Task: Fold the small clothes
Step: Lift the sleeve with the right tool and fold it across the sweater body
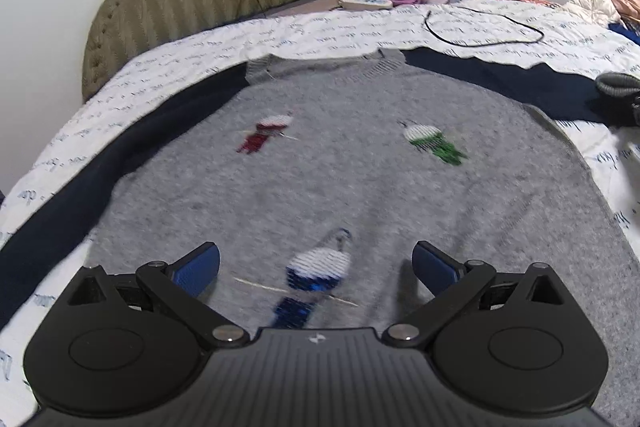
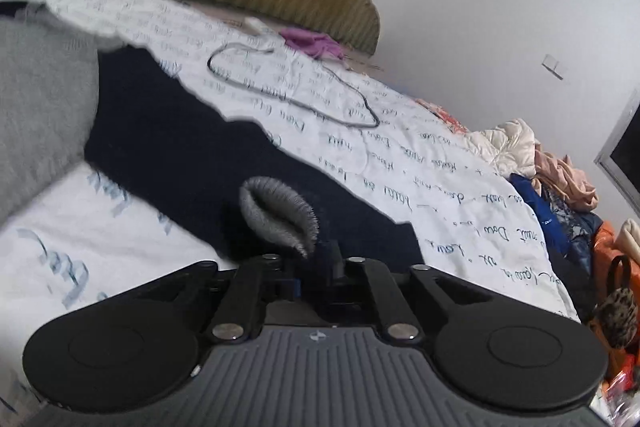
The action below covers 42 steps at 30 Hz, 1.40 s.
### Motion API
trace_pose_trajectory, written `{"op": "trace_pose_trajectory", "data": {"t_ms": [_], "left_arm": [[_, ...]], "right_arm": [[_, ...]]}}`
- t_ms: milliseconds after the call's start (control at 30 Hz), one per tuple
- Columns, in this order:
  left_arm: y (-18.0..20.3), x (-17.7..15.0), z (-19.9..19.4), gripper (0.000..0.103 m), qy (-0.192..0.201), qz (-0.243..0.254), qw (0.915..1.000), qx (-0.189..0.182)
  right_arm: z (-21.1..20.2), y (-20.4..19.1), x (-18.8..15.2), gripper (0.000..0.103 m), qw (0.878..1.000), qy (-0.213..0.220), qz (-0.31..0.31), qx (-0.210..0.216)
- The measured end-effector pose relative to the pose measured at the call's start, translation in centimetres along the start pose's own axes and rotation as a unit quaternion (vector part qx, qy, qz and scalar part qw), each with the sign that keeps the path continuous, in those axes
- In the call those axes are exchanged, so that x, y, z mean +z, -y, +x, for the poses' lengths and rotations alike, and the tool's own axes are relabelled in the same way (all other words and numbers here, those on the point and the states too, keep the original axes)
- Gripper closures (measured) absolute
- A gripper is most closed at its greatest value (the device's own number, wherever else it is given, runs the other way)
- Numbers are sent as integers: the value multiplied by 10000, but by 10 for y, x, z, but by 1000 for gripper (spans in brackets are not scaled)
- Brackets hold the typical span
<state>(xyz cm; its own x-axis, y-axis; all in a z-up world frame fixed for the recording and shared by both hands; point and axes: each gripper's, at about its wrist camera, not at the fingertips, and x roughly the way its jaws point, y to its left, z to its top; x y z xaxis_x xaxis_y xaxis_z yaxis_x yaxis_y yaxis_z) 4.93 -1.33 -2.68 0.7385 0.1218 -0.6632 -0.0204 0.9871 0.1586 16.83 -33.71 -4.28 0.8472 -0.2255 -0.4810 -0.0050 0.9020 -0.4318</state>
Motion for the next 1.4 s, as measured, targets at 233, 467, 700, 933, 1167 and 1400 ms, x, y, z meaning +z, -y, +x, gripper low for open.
{"op": "trace_pose_trajectory", "data": {"t_ms": [233,467,700,933,1167,1400], "left_arm": [[-24,12,2,0,97,-99,9996,246],[-50,7,7,0,149,-264,9985,447],[-63,-8,17,0,175,-322,9980,513],[-71,-19,28,0,94,-585,9978,306],[-77,-25,32,0,146,-844,9962,172],[-77,-25,32,0,154,-888,9958,168]], "right_arm": [[-29,8,43,93,9848,351,1216,1188],[-24,2,91,92,9265,292,2696,2609],[-9,-39,138,91,8963,314,3134,3122],[0,-97,182,91,8864,351,3015,3496],[13,-160,206,91,8742,164,2933,3867],[23,-216,219,90,8731,-36,2703,4057]]}}
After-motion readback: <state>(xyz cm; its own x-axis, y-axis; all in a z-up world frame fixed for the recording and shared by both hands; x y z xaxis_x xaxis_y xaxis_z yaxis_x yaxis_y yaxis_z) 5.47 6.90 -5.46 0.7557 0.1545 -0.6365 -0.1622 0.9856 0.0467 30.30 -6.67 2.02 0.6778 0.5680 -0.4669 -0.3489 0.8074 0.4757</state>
